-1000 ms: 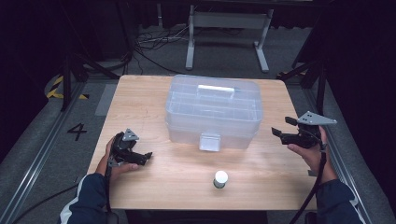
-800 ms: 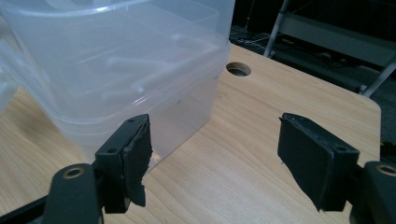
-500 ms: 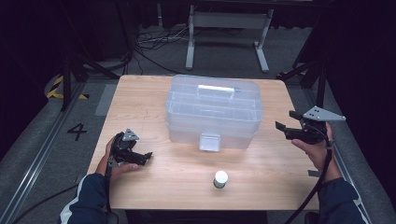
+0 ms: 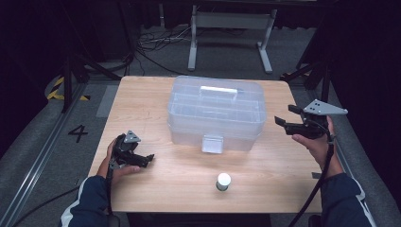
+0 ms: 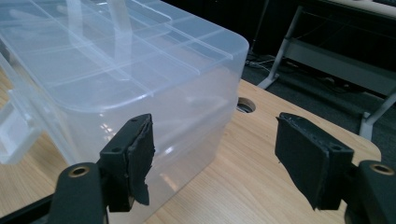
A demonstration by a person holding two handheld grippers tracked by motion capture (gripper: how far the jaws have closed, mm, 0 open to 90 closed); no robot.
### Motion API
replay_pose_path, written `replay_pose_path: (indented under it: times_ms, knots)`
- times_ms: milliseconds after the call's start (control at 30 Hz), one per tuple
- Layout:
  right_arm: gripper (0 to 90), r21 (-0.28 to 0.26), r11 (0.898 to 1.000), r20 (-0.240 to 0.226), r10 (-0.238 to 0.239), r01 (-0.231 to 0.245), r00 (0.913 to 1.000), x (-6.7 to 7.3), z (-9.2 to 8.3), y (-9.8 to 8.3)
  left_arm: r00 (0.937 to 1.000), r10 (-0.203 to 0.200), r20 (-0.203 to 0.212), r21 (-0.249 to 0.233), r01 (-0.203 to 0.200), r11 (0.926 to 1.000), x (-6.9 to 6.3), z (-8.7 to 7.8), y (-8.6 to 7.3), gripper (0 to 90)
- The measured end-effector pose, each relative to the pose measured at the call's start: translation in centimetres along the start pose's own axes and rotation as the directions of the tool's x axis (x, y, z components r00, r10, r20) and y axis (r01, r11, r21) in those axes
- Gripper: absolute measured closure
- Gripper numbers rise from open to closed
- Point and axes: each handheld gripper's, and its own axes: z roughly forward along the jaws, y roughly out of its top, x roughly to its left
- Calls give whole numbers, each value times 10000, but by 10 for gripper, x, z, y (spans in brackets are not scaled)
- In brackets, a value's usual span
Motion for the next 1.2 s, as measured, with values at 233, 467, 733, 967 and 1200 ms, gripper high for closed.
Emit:
replay_pose_path:
  times_ms: [233,467,733,967,1200]
  knots:
    - [289,-14,10000,-162,-14,14,9999,2,7,10,10000,-4,2,-1,4,10000,0,0,0,4]
    - [291,-6,9996,-250,-281,281,9993,6,13,22,10000,-2,0,1,2,10000,0,0,0,4]
    - [296,30,9977,-524,-675,678,9963,15,25,40,10000,-2,2,0,2,10000,0,0,0,4]
    - [312,168,9944,-733,-1025,1040,9920,24,39,57,10000,0,2,0,0,10000,0,0,0,3]
    - [337,221,9916,-938,-1252,1278,9877,31,53,70,10000,0,1,0,0,10000,0,0,0,3]
